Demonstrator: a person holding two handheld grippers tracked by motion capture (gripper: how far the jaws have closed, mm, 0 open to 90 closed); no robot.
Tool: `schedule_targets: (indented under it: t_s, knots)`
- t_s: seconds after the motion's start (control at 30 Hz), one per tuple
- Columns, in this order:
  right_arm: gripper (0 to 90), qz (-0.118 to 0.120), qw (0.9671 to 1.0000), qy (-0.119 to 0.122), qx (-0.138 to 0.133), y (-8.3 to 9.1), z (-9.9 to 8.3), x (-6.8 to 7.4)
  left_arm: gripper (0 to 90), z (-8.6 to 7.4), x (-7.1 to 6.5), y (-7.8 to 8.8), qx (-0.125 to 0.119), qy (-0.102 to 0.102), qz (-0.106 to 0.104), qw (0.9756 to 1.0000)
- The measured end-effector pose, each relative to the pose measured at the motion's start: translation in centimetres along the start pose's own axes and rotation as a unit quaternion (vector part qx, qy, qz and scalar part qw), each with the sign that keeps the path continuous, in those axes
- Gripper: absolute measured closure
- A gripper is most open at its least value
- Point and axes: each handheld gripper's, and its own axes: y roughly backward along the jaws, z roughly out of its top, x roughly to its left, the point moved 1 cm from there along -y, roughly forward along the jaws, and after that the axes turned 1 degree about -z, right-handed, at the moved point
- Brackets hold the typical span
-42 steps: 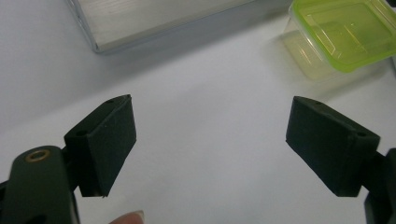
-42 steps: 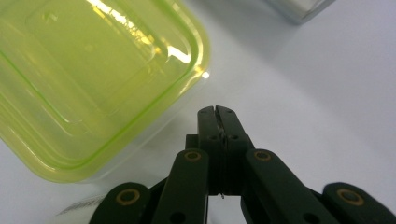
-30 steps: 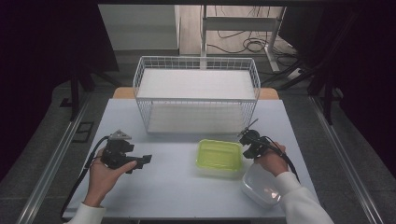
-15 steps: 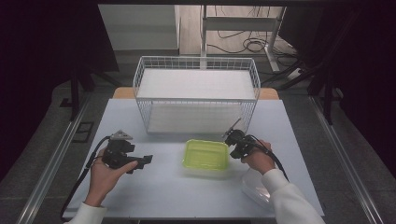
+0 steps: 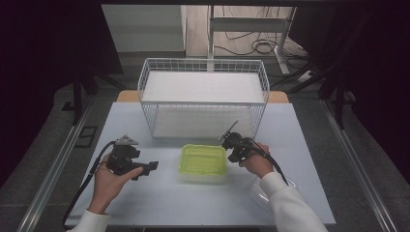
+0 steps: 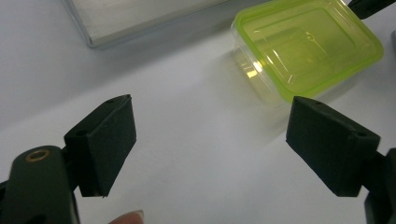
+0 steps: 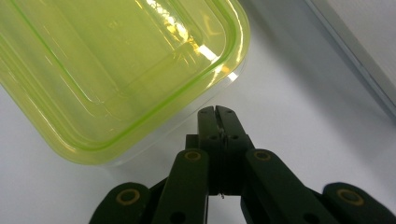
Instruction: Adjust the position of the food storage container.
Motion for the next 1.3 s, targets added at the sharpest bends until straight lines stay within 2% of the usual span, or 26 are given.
schedule_targets:
  t_s: [0.2, 0.4, 0.53, 0.57, 0.6, 0.63, 0.7, 0.77, 0.8, 0.83, 0.93, 0.97, 1.0, 1.03, 1.07, 1.1, 1.17, 1.2, 1.23, 1.3]
  knots:
    - [88.9, 0.000, 1.0000, 0.004, -0.001, -0.5, 0.5, 0.2, 15.6, -0.1, 0.0, -0.1, 0.003, -0.002, 0.000, 1.0000]
    - [88.9, 0.000, 0.9999, -0.003, -0.010, -0.4, 0.5, 0.0, 15.6, -0.1, 0.0, -0.2, 0.003, -0.003, 0.000, 1.0000]
    - [88.3, 0.002, 0.9978, -0.033, -0.057, 1.3, -0.5, -0.9, 15.6, -0.1, 0.1, -0.3, -0.005, -0.008, -0.006, 0.9999]
    - [88.3, 0.002, 0.9978, -0.033, -0.057, 1.3, -0.5, -0.9, 15.6, -0.1, 0.1, -0.3, -0.005, -0.008, -0.006, 0.9999]
    - [86.7, 0.006, 0.9957, -0.049, -0.078, 1.9, -1.0, -1.3, 15.6, -0.1, 0.2, -0.3, -0.006, -0.007, -0.009, 0.9999]
    - [83.3, 0.012, 0.9914, -0.074, -0.107, 2.8, -1.8, -1.7, 15.7, -0.1, 0.4, -0.3, -0.012, 0.000, -0.018, 0.9998]
    - [76.2, 0.021, 0.9863, -0.095, -0.133, 3.7, -2.7, -2.0, 15.9, -0.2, 0.6, -0.3, -0.017, 0.007, -0.024, 0.9995]
    - [62.0, 0.022, 0.9813, -0.116, -0.152, 4.5, -3.5, -2.2, 16.1, -0.3, 0.7, -0.3, -0.020, 0.009, -0.026, 0.9994]
    - [62.0, 0.022, 0.9813, -0.116, -0.152, 4.5, -3.5, -2.2, 16.1, -0.3, 0.7, -0.3, -0.020, 0.009, -0.026, 0.9994]
    - [49.7, 0.025, 0.9760, -0.137, -0.167, 5.1, -4.2, -2.3, 16.2, -0.5, 0.7, -0.2, -0.021, 0.011, -0.029, 0.9993]
    - [35.6, 0.044, 0.9666, -0.170, -0.187, 5.7, -5.0, -2.4, 16.7, -0.7, 0.5, 0.1, -0.028, 0.022, -0.035, 0.9988]
    - [32.5, 0.050, 0.9642, -0.175, -0.193, 5.9, -5.3, -2.5, 16.8, -0.7, 0.5, 0.2, -0.031, 0.023, -0.036, 0.9986]
    - [32.5, 0.050, 0.9642, -0.175, -0.193, 5.9, -5.3, -2.5, 16.8, -0.7, 0.5, 0.2, -0.031, 0.023, -0.036, 0.9986]
    - [27.6, 0.064, 0.9583, -0.183, -0.210, 6.1, -5.8, -2.4, 17.0, -0.7, 0.3, 0.3, -0.040, 0.030, -0.042, 0.9979]
    - [27.6, 0.064, 0.9583, -0.183, -0.210, 6.1, -5.8, -2.4, 17.2, -0.7, 0.3, 0.3, -0.040, 0.030, -0.042, 0.9979]
    - [25.1, 0.075, 0.9533, -0.185, -0.226, 6.5, -6.3, -2.2, 17.3, -0.6, 0.2, 0.2, -0.043, 0.035, -0.045, 0.9975]
    - [23.9, 0.087, 0.9489, -0.186, -0.239, 6.7, -6.7, -2.0, 17.6, -0.6, 0.1, -0.1, -0.044, 0.035, -0.046, 0.9973]
    - [23.9, 0.087, 0.9489, -0.186, -0.239, 6.7, -6.7, -2.0, 17.8, -0.6, 0.1, -0.1, -0.044, 0.035, -0.046, 0.9973]
    - [23.3, 0.092, 0.9468, -0.190, -0.243, 6.8, -7.0, -1.9, 17.7, -0.6, 0.0, -0.5, -0.043, 0.036, -0.050, 0.9971]
    - [22.8, 0.095, 0.9460, -0.191, -0.244, 6.8, -7.2, -1.8, 17.9, -0.5, 0.0, -0.6, -0.042, 0.037, -0.053, 0.9970]
